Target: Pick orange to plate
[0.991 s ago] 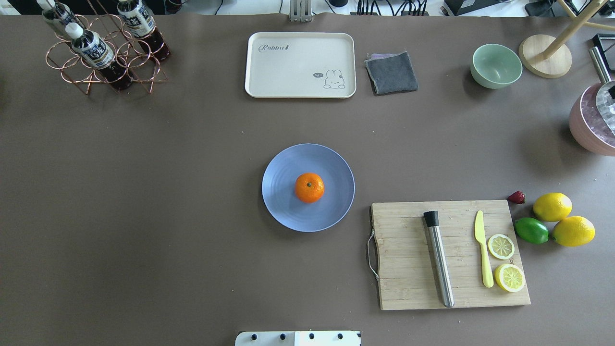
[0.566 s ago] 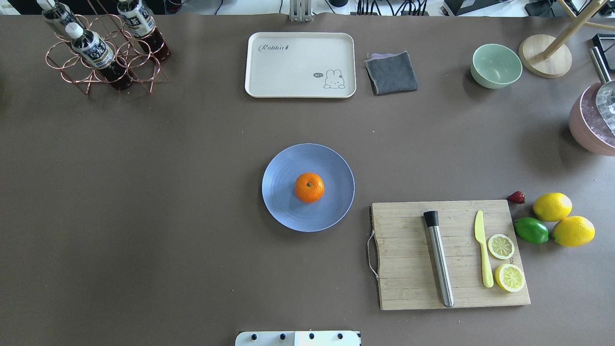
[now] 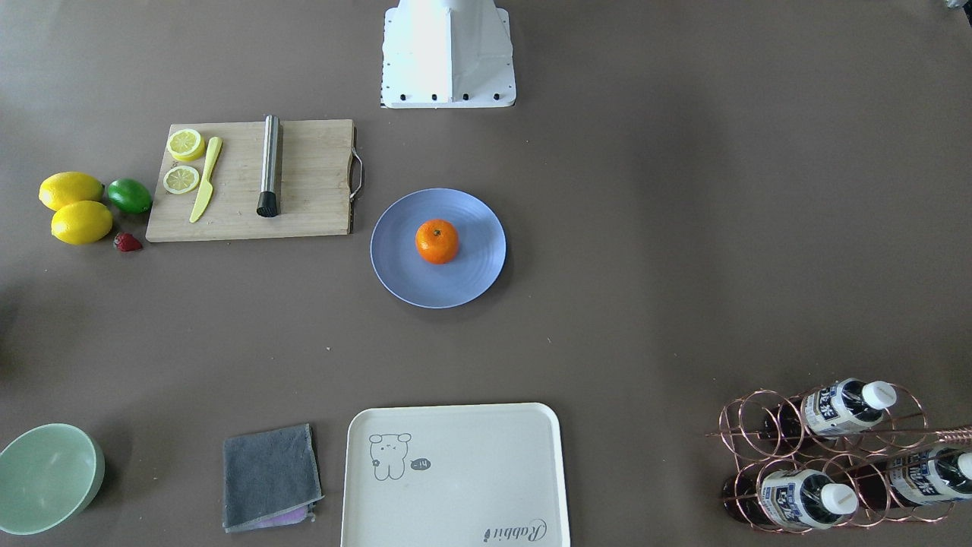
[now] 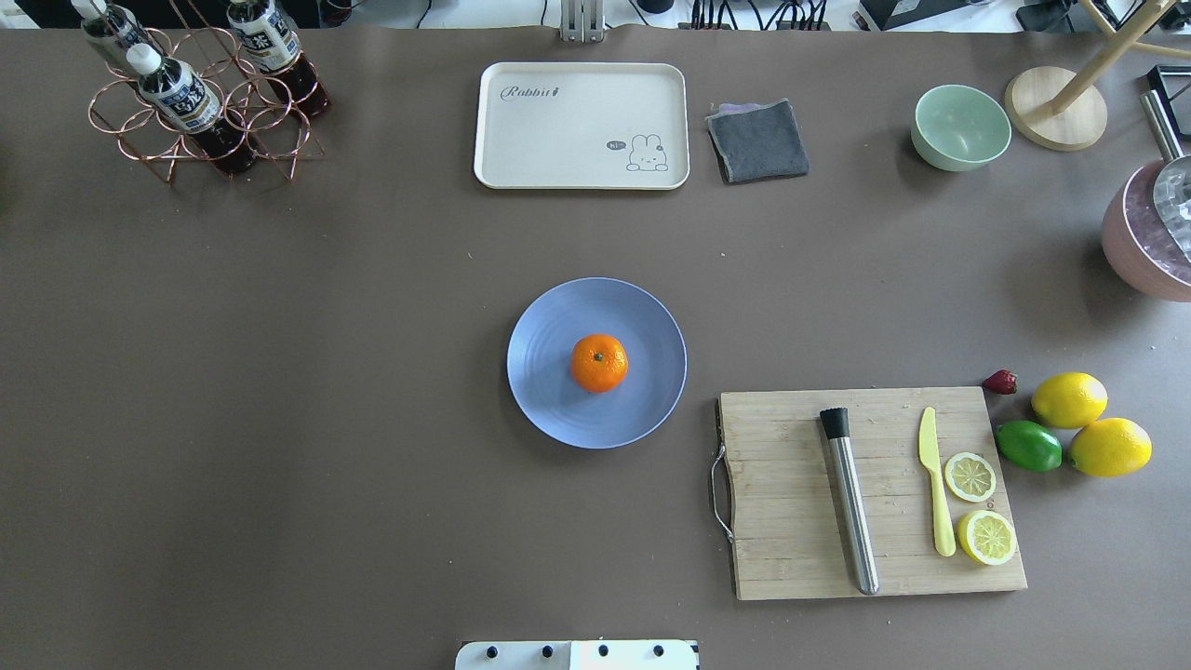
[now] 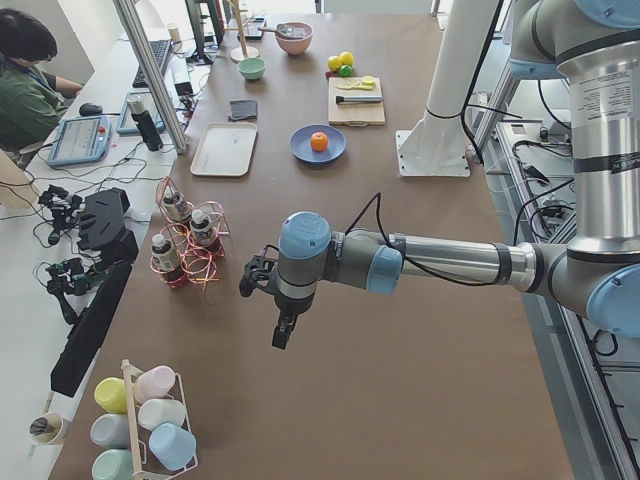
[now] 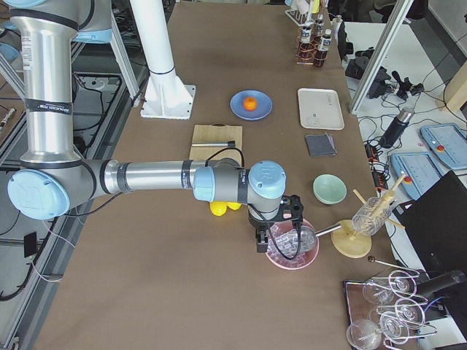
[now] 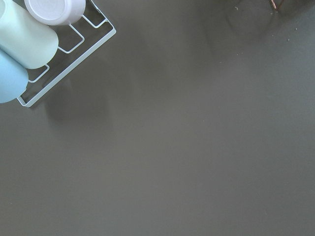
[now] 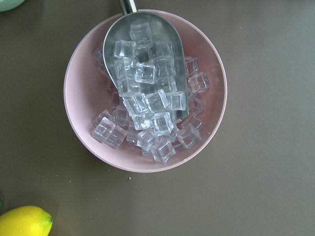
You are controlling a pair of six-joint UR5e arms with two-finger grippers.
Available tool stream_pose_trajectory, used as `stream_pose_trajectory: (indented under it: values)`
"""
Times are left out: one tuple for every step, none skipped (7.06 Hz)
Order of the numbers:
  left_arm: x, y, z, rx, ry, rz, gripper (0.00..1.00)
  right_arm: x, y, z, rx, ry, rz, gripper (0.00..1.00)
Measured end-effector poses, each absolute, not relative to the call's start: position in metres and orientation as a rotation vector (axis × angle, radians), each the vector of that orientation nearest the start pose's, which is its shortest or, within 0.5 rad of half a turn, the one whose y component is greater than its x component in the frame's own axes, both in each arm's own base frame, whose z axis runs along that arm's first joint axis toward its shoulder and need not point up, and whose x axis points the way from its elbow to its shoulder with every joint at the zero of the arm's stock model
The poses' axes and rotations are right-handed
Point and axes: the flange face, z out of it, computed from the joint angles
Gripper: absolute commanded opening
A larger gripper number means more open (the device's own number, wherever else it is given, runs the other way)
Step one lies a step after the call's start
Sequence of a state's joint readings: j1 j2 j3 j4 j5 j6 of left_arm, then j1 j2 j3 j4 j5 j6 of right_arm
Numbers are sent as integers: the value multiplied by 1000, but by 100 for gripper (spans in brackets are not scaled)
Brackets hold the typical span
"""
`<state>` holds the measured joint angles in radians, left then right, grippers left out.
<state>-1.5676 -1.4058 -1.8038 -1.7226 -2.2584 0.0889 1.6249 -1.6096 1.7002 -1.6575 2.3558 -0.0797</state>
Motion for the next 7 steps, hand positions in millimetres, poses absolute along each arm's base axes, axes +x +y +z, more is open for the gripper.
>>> stream_pose_trajectory:
  values:
    - [-69,-436,612,233,676,161,98,90,-470,621,58,-781,-22,100]
    - [-69,-436,616,227,677,159,98,93,-470,621,61,-780,-16,100]
    - [-69,-436,617,224,677,158,98,95,-471,620,64,-779,-13,100]
    - [-69,-436,618,222,677,158,98,95,-472,619,67,-779,-13,100]
    - [-69,-436,619,221,677,157,98,96,-473,617,70,-778,-13,100]
    - [-69,-437,620,220,676,156,98,96,-474,616,72,-778,-14,100]
    - [-69,-437,620,220,676,156,98,96,-475,616,74,-777,-14,100]
